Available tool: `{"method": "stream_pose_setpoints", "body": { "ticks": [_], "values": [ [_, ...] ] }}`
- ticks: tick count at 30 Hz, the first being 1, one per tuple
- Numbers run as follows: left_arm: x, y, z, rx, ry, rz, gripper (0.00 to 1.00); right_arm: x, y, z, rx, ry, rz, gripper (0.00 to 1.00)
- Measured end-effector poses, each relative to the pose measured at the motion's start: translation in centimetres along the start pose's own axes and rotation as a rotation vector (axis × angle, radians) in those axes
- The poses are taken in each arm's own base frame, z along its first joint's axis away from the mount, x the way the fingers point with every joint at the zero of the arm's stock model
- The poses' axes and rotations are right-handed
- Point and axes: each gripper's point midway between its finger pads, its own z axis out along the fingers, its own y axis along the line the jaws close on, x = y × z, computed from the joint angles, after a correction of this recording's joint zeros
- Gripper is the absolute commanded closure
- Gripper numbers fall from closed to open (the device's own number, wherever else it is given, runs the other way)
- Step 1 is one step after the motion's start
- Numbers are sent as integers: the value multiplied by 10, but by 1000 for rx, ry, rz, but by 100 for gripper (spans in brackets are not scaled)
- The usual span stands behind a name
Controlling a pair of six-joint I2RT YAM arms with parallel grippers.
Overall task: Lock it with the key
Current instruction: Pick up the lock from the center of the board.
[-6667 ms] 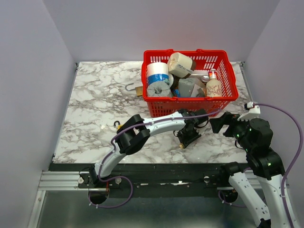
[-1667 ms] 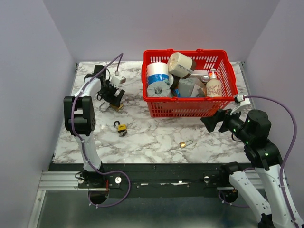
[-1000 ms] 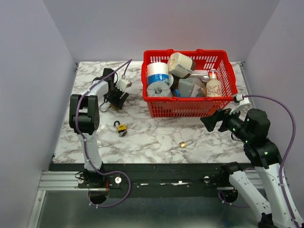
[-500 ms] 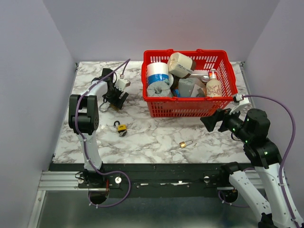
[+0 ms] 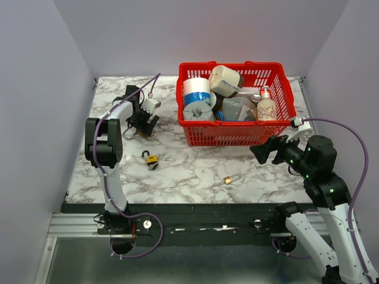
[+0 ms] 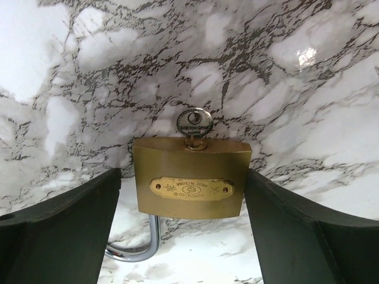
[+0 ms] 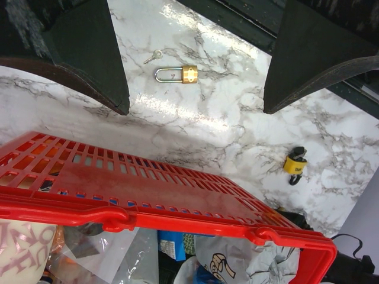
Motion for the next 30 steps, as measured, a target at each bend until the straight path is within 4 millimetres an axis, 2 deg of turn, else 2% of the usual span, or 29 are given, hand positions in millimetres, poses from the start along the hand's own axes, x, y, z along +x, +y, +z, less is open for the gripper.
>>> {"method": "stream_pose_setpoints", "body": {
  "ticks": [6,9,10,12,13,15,16,18,19,21,23,26,30],
  "values": [
    [3,1,-1,-3,7,-3,9,0,0,0,1,0,0,0],
    [4,0,-2,-4,10,-6,20,0,0,0,0,0,0,0],
    [5,1,-2,-6,12,-7,28,0,0,0,0,0,0,0],
    [6,2,-2,-8,13,-15,35,0,0,0,1,0,1,0],
    [6,2,-2,-9,14,-18,44,0,0,0,0,0,0,0],
    [6,2,-2,-8,14,-24,52,0,0,0,1,1,1,0],
    [6,1,-3,-8,12,-27,61,0,0,0,1,1,1,0],
    [5,2,-3,-10,8,-29,63,1,0,0,-1,3,1,0],
    [5,2,-4,-11,6,-30,73,1,1,1,-5,5,2,0],
    [5,2,-5,-14,0,-29,82,3,2,3,-15,16,4,0],
    [9,-1,-7,-10,9,-31,87,6,4,7,-33,42,11,0],
    [18,-5,-13,3,33,-32,89,13,6,14,-56,94,29,0],
    [18,-7,-33,-3,27,-11,90,16,10,20,-86,133,39,0]
  ]
}}
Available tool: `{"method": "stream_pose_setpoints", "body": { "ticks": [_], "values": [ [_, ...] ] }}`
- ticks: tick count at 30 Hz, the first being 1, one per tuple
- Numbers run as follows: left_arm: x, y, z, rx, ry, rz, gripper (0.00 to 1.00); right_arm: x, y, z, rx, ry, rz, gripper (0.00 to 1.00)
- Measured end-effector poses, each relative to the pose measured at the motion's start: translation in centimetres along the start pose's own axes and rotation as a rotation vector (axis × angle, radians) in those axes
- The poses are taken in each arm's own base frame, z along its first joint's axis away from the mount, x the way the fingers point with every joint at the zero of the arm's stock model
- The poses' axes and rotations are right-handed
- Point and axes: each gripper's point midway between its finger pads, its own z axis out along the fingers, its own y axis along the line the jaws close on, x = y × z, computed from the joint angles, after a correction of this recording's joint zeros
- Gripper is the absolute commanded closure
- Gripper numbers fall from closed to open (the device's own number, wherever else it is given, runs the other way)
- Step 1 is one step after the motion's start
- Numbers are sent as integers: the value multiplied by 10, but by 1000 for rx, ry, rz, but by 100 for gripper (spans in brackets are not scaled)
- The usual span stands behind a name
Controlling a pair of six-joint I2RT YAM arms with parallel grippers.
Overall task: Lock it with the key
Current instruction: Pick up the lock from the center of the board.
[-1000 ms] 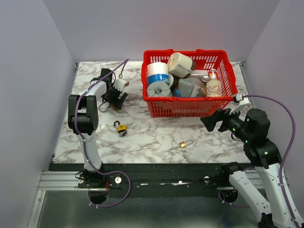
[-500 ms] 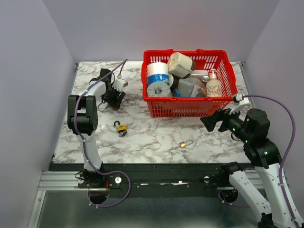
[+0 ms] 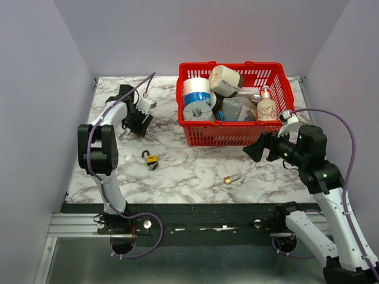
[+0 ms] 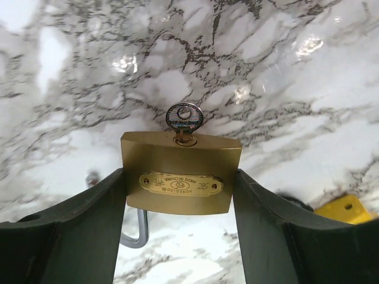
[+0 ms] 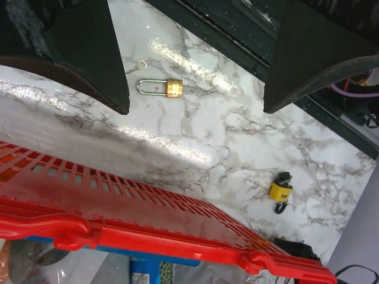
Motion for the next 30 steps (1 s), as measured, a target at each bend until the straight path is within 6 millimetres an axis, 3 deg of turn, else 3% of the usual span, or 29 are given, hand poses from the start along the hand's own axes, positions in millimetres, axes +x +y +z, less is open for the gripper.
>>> {"method": "stream_pose_setpoints", "body": {
  "ticks": [3,7,13,17,23,30],
  "values": [
    [-10,1,-22,-26,-44,32,93,-6,7,-3,-29,-8,-9,0],
    [-28,-2,-67,-62,-138,90,94,-25,22,-9,-85,-35,-30,0],
    [-51,-24,-139,-101,-292,214,91,-40,47,-10,-210,-20,-39,0],
    [-64,-69,-185,-97,-389,369,91,-46,59,-1,-294,34,-5,0],
    [-73,-180,-249,-23,-585,682,91,-68,87,17,-424,106,21,0],
    [-69,-235,-278,42,-644,826,90,-87,153,35,-617,164,-31,0]
  ]
}}
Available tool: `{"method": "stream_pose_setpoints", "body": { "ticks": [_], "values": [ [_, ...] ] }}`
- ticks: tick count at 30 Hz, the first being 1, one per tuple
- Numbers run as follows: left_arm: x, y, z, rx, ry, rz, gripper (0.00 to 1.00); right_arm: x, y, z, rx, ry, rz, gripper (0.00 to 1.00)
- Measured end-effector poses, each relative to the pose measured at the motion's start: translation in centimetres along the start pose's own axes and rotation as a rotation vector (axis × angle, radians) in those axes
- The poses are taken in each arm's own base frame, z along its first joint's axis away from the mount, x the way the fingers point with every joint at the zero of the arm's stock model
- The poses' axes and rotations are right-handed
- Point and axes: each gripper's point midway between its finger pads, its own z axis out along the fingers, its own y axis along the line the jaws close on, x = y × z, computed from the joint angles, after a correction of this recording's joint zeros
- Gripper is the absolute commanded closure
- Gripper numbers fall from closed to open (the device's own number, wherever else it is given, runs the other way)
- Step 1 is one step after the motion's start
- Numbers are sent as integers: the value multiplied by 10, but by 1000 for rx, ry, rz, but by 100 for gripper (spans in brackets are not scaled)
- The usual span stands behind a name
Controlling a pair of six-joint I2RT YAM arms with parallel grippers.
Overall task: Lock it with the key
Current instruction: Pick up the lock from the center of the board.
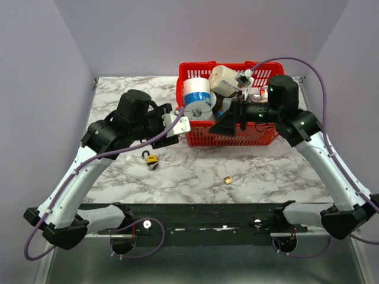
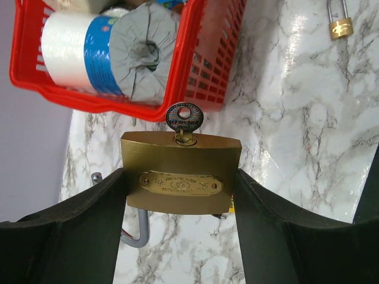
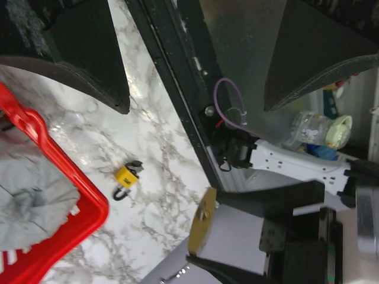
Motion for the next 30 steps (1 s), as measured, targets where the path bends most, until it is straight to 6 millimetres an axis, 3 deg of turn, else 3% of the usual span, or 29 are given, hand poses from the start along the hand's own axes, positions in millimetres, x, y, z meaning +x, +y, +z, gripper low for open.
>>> {"method": "stream_pose_setpoints", "body": {
  "ticks": [6,13,30],
  "values": [
    [-20,-22,2,44,-5,83,91,-11,3,34,-47,28,49,0],
    [-19,-26,3,34,26,112,91,13,15,69,-91,116,79,0],
    [-28,-29,10,14,49,187,91,14,22,103,-94,139,108,18]
  ]
}}
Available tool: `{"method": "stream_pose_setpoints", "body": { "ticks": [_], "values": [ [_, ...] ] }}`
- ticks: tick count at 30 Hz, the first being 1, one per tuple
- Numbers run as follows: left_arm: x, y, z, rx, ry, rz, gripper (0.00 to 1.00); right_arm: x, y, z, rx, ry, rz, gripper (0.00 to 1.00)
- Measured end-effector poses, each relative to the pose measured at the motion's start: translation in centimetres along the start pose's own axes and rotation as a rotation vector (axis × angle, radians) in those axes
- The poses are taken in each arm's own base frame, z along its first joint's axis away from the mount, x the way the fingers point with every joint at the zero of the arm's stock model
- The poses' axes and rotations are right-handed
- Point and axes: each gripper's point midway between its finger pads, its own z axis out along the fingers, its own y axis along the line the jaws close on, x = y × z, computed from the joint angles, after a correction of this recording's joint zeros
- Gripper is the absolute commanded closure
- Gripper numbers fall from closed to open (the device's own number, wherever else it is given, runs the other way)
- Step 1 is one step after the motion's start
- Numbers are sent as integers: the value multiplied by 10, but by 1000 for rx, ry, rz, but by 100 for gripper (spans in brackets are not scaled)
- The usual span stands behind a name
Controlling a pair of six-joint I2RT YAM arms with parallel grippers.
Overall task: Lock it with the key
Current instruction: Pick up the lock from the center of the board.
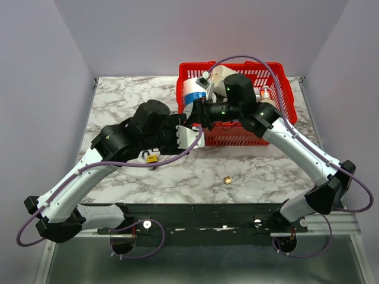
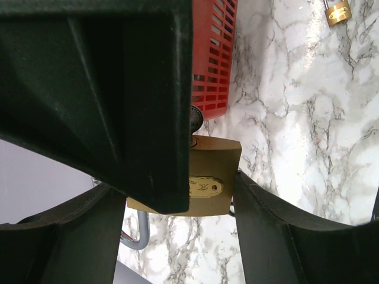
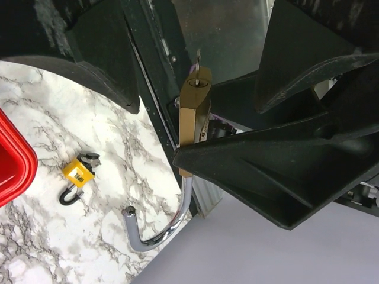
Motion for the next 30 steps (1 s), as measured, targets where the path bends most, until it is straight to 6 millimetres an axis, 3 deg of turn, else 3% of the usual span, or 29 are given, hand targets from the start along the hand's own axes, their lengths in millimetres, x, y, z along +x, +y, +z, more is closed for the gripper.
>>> {"method": "stream_pose_setpoints", "body": {
  "ticks": [4,10,14,16,17,19,20,22,23,25,26,27,30],
  "values": [
    [-2,3,0,-14,-5,1,91,4,8,4,-20,12,-15,21],
    [-5,7,0,-33,-13,3,91,14,11,9,-35,39,-26,49],
    [-7,9,0,-45,-18,7,89,15,7,9,-26,41,-28,74],
    [-7,10,-1,-52,-20,10,89,14,4,9,-14,37,-14,80],
    [-6,11,-1,-58,-16,14,86,14,4,9,-12,37,-7,90],
    [-6,11,-2,-62,-15,16,81,14,4,9,-10,36,-7,99],
    [-6,11,-1,-64,-15,19,70,14,4,9,-10,36,-8,99],
    [-6,10,-1,-65,-17,21,57,14,4,9,-9,36,-8,100],
    [-6,10,-2,-67,-18,23,37,14,4,9,-10,36,-8,99],
    [-6,10,-3,-71,-24,25,19,14,4,9,-10,36,-9,99],
    [-6,10,-3,-73,-25,25,6,14,4,9,-12,37,-10,99],
    [-6,10,-3,-79,-28,23,1,14,4,9,-13,37,-14,99],
    [-4,10,-7,-104,-36,14,1,15,4,8,-19,41,-35,99]
  ]
}}
